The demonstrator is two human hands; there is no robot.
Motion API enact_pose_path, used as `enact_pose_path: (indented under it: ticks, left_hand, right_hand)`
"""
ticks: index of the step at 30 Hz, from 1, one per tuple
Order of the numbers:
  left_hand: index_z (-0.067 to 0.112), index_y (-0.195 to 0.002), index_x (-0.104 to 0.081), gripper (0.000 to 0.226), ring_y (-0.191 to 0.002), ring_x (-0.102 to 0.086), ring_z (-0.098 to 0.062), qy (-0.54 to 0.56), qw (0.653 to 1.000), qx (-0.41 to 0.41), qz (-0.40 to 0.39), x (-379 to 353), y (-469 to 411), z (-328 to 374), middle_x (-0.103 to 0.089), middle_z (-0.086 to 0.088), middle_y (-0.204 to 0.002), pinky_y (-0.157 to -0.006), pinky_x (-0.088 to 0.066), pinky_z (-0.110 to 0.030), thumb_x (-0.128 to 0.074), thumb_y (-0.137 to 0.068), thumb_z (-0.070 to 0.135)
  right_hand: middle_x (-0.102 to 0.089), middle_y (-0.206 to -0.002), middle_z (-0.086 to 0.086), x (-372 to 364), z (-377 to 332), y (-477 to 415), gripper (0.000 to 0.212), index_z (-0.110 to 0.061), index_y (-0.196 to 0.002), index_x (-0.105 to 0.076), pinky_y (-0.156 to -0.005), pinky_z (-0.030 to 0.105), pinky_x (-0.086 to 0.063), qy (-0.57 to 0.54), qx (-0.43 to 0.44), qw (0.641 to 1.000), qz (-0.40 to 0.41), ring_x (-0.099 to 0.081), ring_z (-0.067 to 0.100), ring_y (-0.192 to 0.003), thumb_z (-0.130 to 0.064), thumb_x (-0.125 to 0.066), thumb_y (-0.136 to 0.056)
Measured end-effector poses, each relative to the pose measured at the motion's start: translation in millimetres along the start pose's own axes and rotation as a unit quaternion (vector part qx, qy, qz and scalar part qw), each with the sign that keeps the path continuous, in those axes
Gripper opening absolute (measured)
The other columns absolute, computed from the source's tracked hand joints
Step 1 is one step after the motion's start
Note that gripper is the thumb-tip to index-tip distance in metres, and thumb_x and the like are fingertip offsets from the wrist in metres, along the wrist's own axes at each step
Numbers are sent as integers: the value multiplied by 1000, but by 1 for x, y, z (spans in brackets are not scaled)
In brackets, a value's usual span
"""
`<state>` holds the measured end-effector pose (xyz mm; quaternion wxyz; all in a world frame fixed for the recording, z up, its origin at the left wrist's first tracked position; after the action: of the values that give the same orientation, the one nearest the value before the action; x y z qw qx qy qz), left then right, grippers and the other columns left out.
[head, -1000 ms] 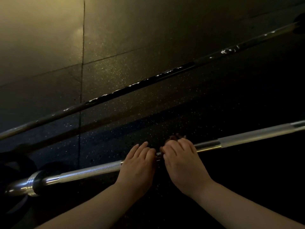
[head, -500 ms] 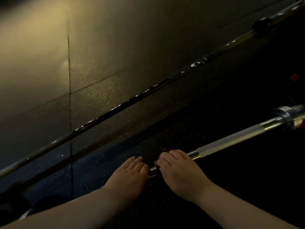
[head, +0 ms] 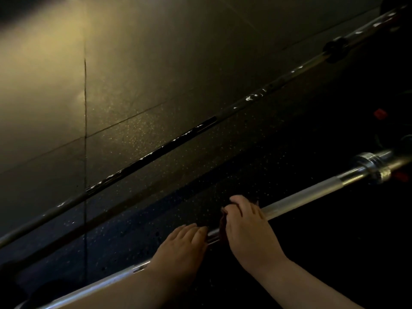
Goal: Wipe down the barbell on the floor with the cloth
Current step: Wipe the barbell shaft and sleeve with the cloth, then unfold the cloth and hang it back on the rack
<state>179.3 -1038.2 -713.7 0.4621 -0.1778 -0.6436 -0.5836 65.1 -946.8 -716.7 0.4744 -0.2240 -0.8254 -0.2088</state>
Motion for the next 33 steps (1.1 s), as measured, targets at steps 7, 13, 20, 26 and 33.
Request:
enact_pose_path:
  ticks: [7, 13, 20, 26, 33]
  left_hand:
    - [27, -157, -14, 56, -150, -10, -10, 41, 999, 9, -29, -1, 1, -4, -14, 3, -165, -106, 7, -22, -35, -106, 38]
    - [40, -149, -30, 49, -137, -39, -8, 205, 976, 74, -31, 5, -9, -20, -40, 8, -153, -119, -25, -30, -44, -103, 40]
    - [29, -121, -64, 31, -106, -68, -10, 741, 654, 116, 95, 66, 5, -54, -73, 7, -115, -89, -55, -34, -43, -103, 42]
    - [11, -112, -67, 26, -74, -75, -17, 858, 467, 111, 182, 137, -7, -94, -77, -6, -86, -55, -55, -28, -61, -88, 21]
    - [19, -113, -57, 35, -55, -64, -30, 825, 409, 145, 361, 215, 12, -165, -65, -16, -81, -40, -50, -33, -44, -97, -8]
  right_hand:
    - [-31, -153, -4, -16, -35, 1, 35, -25, -142, -43, -122, 35, -25, -51, 115, 982, -139, -37, 16, -141, -26, -36, -107]
    - [-41, -129, -19, -8, -39, -18, 21, -38, -125, -45, -101, 18, -43, -201, -26, 977, -70, -50, -2, -113, -32, -34, -108]
    - [-29, -123, -22, 27, -87, -66, 9, -47, -111, -36, -83, 9, -34, -419, -140, 897, 0, -44, -7, -105, -39, -36, -106]
    - [-22, -146, -18, 72, -145, -133, 12, -41, -106, -49, -112, 26, -33, -349, -89, 933, 13, -34, 1, -130, -34, -40, -106]
    - [-59, -117, -5, 128, -212, -219, 14, -40, -97, -57, -91, 39, -54, -499, -152, 851, 64, -61, 15, -100, -37, -51, -85]
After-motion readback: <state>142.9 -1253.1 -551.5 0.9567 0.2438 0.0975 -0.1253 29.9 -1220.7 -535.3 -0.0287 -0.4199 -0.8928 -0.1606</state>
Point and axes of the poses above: each hand's wrist, its own y-axis away from the middle knuckle, its own x-axis out of the back of the hand, z = x × y, the point moved 6 cm from there along -y, towards the middle knuckle
